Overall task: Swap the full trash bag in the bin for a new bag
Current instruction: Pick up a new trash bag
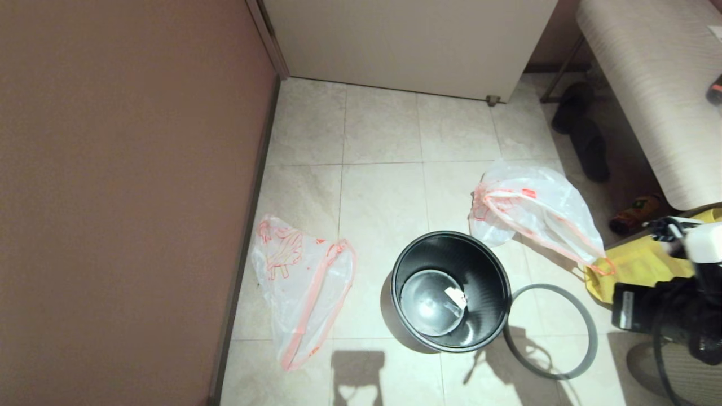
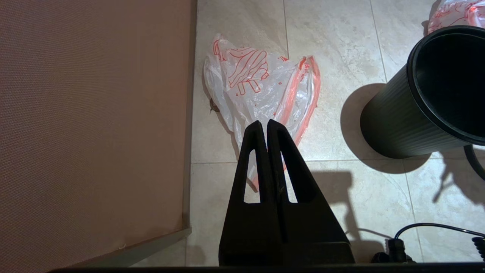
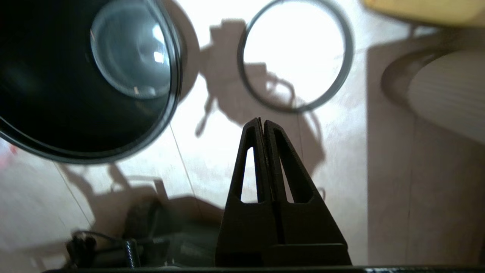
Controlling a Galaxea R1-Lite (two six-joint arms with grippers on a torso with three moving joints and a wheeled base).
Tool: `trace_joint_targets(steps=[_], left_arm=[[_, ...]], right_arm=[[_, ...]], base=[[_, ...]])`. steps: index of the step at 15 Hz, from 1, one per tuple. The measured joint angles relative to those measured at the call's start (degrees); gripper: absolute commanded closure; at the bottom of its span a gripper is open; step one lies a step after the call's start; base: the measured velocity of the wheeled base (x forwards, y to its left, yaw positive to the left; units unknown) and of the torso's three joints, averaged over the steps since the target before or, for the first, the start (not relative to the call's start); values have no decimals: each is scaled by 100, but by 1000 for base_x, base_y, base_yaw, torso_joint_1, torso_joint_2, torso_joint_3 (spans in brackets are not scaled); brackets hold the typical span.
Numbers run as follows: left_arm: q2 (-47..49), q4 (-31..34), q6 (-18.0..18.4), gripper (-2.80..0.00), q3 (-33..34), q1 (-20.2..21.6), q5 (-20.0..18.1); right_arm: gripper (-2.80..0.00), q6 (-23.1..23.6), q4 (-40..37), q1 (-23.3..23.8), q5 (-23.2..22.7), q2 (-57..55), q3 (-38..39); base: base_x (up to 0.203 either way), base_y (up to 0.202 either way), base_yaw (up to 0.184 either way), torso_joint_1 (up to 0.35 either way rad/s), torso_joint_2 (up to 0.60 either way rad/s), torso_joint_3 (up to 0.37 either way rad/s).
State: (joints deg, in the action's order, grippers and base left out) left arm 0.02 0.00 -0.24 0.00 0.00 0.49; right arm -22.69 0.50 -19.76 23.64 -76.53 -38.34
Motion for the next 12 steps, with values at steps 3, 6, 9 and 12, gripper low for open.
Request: trace_joint_targets(steps=[3,6,9,12], left_arm=[[0,0,1,0,0,0,2],[0,0,2,0,0,0,-2],[0,0,0,0,0,0,0],[0,0,0,0,0,0,0]], right_arm=[[0,11,-367,372,151,1347,11],[0,214,-834,838,310,2801,-18],[0,811,-1131,1397,397,4119,-18],[0,1744,-1220,1695,277,5236,49]], base=[[0,0,0,0,0,0],[0,0,0,0,0,0],[0,0,0,0,0,0],[0,0,0,0,0,0]])
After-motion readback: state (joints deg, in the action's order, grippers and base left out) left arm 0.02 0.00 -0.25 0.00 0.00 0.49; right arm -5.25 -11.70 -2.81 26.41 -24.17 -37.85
